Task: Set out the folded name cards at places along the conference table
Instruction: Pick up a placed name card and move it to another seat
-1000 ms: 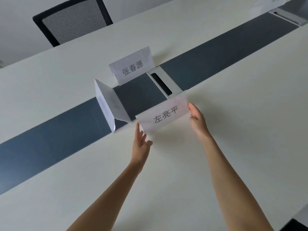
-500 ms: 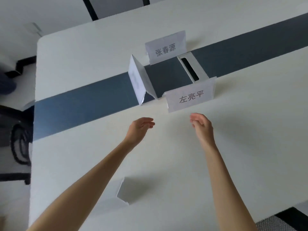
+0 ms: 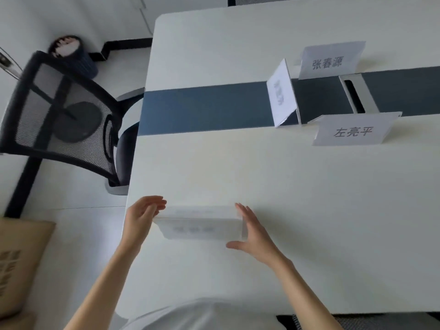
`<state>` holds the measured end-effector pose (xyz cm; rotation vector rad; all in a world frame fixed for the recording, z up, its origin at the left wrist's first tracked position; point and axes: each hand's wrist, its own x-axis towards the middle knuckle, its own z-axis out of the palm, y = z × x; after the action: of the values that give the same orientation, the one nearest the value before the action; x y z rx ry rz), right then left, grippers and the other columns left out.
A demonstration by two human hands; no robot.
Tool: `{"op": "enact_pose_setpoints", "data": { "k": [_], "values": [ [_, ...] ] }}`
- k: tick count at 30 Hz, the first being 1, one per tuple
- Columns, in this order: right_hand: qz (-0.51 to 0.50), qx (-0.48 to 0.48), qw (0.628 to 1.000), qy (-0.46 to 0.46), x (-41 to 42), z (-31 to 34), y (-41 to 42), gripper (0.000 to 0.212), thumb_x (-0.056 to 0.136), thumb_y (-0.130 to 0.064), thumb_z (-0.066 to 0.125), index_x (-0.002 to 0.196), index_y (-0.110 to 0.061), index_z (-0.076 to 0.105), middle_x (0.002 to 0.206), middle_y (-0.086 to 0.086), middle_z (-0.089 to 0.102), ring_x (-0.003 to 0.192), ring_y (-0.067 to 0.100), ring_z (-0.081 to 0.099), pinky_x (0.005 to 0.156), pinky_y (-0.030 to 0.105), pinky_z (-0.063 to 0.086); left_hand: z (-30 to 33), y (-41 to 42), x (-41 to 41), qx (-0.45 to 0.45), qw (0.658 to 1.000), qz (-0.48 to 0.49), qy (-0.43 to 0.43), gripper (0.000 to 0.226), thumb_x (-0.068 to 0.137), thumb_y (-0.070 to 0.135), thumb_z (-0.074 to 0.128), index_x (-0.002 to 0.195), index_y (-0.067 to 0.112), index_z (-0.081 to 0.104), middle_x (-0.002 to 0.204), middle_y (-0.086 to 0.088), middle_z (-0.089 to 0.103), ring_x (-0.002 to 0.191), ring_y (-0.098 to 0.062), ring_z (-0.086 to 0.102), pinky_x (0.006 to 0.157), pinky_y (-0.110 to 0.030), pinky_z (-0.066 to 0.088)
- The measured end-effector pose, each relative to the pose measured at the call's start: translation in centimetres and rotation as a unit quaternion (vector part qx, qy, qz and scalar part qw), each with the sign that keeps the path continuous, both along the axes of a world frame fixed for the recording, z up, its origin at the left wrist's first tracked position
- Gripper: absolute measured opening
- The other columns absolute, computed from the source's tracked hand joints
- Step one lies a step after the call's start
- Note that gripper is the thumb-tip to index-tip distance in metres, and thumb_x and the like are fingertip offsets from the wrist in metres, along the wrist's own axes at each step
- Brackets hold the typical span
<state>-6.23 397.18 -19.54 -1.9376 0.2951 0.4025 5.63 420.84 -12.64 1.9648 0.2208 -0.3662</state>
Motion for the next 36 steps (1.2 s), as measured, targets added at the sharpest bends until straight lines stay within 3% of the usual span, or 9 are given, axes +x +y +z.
{"op": "enact_pose_setpoints", "data": {
  "k": [4,9,13,16,19,25,29,31,36],
  "values": [
    [-0.104,-0.058,0.993,-0.024,0.6,-1.3,1.5,0.079,0.067,-0.015,0.079,0.135,-0.013,0.039,0.140,0.003,0.044,0.132,0.017,0.038,0.105,0.016,0.024,-1.3,2.3,-0.7,-0.039,0.999,0.001,0.005,0.034,0.085,-0.006,0.037,0.087,0.015,0.063,0.088,-0.009,0.068,0.082,-0.014,0.065,0.071,-0.014,0.052],
    [-0.132,-0.089,0.986,-0.045,-1.0,-1.6,3.5,0.070,0.053,-0.020,0.087,0.115,-0.010,0.057,0.116,0.003,0.056,0.118,0.022,0.051,0.093,0.001,0.028,-1.9,4.8,0.8,-0.087,0.993,-0.078,-0.002,0.036,0.085,-0.006,0.038,0.085,0.019,0.064,0.089,-0.007,0.069,0.086,-0.018,0.066,0.083,-0.024,0.051],
    [-0.171,-0.054,0.984,0.014,-3.5,0.2,8.6,0.058,0.059,-0.028,0.083,0.105,-0.033,0.047,0.119,-0.008,0.054,0.110,0.009,0.053,0.086,0.014,0.040,-2.1,7.3,2.4,-0.155,0.978,-0.138,0.030,0.032,0.087,-0.003,0.040,0.088,0.018,0.064,0.092,-0.006,0.069,0.089,-0.013,0.065,0.084,-0.021,0.049],
    [-0.248,-0.042,0.968,0.017,-5.6,1.7,13.4,0.052,0.064,-0.028,0.081,0.103,-0.027,0.047,0.106,-0.005,0.060,0.096,0.013,0.058,0.074,0.017,0.046,-1.9,9.1,3.5,-0.167,0.961,-0.217,0.036,0.026,0.086,0.004,0.046,0.095,0.019,0.063,0.101,-0.006,0.069,0.104,-0.019,0.062,0.093,-0.029,0.044],
    [-0.338,0.055,0.939,0.007,-8.1,2.5,18.3,0.047,0.061,-0.039,0.077,0.101,-0.036,0.054,0.108,-0.009,0.065,0.102,0.010,0.060,0.082,0.021,0.047,-1.2,10.0,3.4,-0.176,0.942,-0.280,0.055,0.026,0.077,0.018,0.049,0.099,0.024,0.062,0.105,-0.003,0.068,0.108,-0.018,0.060,0.096,-0.030,0.042],
    [-0.498,0.169,0.850,-0.012,-13.9,2.1,26.2,0.061,0.056,-0.043,0.073,0.112,-0.023,0.060,0.112,0.001,0.069,0.105,0.018,0.064,0.090,0.040,0.053,-1.9,11.3,0.4,-0.166,0.901,-0.394,0.070,0.029,0.087,0.010,0.047,0.103,0.029,0.061,0.111,0.004,0.066,0.115,-0.016,0.056,0.104,-0.035,0.039],
    [-0.633,0.138,0.760,-0.053,-18.8,3.4,31.0,0.063,0.052,-0.046,0.071,0.108,-0.022,0.059,0.103,-0.005,0.070,0.096,0.011,0.067,0.068,0.022,0.055,-2.2,12.2,-3.3,-0.178,0.879,-0.427,0.115,0.026,0.084,0.013,0.050,0.105,0.024,0.061,0.108,0.004,0.068,0.109,-0.012,0.061,0.100,-0.036,0.042],
    [-0.673,0.100,0.731,-0.064,-20.9,4.1,33.0,0.043,0.059,-0.036,0.074,0.098,-0.027,0.061,0.094,-0.013,0.071,0.087,0.003,0.068,0.062,0.016,0.053,-2.2,12.3,-5.1,-0.176,0.869,-0.444,0.130,0.026,0.090,0.007,0.046,0.106,0.020,0.061,0.102,0.007,0.071,0.104,-0.009,0.063,0.098,-0.035,0.044],
    [-0.803,-0.044,0.593,-0.027,-26.3,5.1,39.7,0.035,0.053,-0.051,0.065,0.085,-0.037,0.057,0.077,-0.025,0.067,0.079,-0.012,0.062,0.059,0.008,0.050,-2.3,10.4,-11.5,-0.141,0.782,-0.584,0.164,0.025,0.093,0.011,0.042,0.109,0.018,0.060,0.099,0.001,0.071,0.099,-0.015,0.064,0.091,-0.031,0.048]
  ]
}}
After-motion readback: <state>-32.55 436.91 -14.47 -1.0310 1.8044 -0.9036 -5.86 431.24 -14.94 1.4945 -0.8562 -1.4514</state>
